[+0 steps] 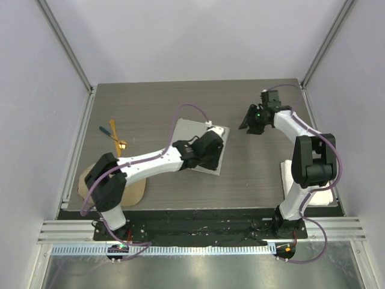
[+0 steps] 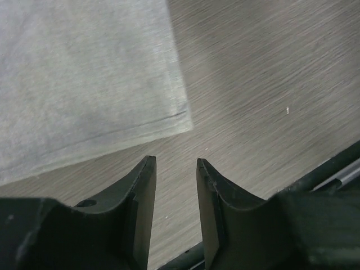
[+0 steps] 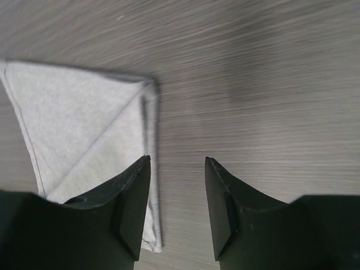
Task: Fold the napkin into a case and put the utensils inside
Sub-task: Turn over the upper triangle folded napkin at the center of the board.
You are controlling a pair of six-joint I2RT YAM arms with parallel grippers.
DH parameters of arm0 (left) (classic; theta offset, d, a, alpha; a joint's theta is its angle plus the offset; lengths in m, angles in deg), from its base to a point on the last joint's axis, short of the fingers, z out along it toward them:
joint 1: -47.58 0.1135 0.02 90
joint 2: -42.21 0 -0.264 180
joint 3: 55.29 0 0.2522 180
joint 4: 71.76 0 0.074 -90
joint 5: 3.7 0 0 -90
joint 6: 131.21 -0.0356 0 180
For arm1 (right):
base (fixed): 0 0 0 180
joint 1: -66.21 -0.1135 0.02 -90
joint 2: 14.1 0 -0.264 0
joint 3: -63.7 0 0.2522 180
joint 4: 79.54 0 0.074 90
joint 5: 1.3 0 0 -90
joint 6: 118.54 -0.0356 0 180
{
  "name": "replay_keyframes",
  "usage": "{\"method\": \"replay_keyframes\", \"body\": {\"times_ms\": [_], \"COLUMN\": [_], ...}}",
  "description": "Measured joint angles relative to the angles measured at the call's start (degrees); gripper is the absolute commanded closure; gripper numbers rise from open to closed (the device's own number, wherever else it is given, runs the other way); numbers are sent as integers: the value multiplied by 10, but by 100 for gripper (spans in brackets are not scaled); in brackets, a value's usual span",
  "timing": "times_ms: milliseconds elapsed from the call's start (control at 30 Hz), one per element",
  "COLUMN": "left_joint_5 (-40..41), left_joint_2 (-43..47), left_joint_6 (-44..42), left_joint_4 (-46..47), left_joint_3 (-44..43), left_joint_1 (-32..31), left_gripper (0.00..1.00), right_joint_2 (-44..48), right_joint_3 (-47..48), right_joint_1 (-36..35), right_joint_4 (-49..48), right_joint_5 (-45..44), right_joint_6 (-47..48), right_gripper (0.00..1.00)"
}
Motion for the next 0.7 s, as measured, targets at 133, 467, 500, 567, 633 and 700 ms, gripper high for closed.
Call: {"method": "replay_keyframes", "body": {"times_ms": [133,467,500,567,633,700], "left_joint_5": [84,169,171,173,176,177], "left_joint_2": [-77,-229,-235,-245,-253,-258], "left_joint_6": [-29,-65,-67,-71,-76,-78], "left_joint_4": [-16,-109,-115,-127,-138,-144], "left_joint_3": [-92,-236,-236,-237,-237,-237], "left_joint_1": [-58,-93,-93,-94,-95,-96], "left_gripper": [60,55,54,54,54,54], "right_joint_2": [31,141,141,141,141,141], "right_joint_3": [-37,-136,-140,-149,-151,-151], "right_joint_1": [69,149,152,155,155,155], "right_joint_4": [-2,-23,-26,-30,-31,-37], "right_joint_5": [3,34,37,45,54,59], "right_joint_6": [-25,-51,-51,-52,-52,-52], "right_gripper": [41,31,31,31,31,31]}}
